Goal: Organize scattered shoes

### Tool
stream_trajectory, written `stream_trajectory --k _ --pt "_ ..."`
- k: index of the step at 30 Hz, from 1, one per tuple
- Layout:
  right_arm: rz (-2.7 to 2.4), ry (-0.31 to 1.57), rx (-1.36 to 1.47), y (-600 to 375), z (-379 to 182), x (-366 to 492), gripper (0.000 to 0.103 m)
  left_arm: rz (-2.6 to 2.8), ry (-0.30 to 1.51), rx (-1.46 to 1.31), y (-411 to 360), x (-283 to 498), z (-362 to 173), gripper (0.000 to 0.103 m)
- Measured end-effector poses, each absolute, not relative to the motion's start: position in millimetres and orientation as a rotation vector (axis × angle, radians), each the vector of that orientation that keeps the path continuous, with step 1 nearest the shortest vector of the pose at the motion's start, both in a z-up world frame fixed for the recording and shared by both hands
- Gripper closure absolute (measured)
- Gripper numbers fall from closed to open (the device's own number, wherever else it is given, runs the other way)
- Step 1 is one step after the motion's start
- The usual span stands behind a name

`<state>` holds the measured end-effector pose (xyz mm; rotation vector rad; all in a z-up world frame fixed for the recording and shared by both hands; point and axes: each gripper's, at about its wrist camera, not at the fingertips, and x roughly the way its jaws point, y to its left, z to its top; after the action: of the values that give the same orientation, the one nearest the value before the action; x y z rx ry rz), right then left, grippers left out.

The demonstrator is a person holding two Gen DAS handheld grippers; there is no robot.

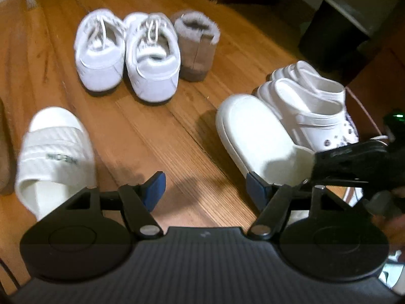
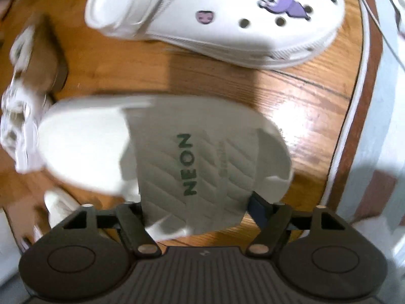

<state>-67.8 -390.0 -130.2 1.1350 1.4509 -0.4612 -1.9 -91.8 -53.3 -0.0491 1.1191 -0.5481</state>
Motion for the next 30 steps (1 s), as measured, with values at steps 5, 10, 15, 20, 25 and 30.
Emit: stream_trajectory --k 5,10,15,20,25,30 --pt "-0.193 1.347 1.143 -403 -101 -96 0.015 -0.555 1.16 -0.159 -77 -1 -58 0.033" --pt "0.226 1.219 0.748 -391 -74 -97 0.009 -0.595 1.232 -0.383 -57 0 -70 0.033" --pt "0.329 1.072 -0.069 -318 -63 -108 0.009 -0.621 1.284 -0.385 -69 -7 -82 0.033" --pt "0.33 1.071 -0.505 -268 -75 -105 0.009 -0.66 1.311 -0.417 -80 -18 -84 0.033" --pt "0.265 1.094 -0.565 -260 -120 -73 0.002 -0.624 1.312 -0.395 -81 -21 -86 0.033" --pt "0.205 1.106 -0.46 -278 -127 -57 0.009 -0.574 1.31 -0.375 -73 -21 -88 0.033"
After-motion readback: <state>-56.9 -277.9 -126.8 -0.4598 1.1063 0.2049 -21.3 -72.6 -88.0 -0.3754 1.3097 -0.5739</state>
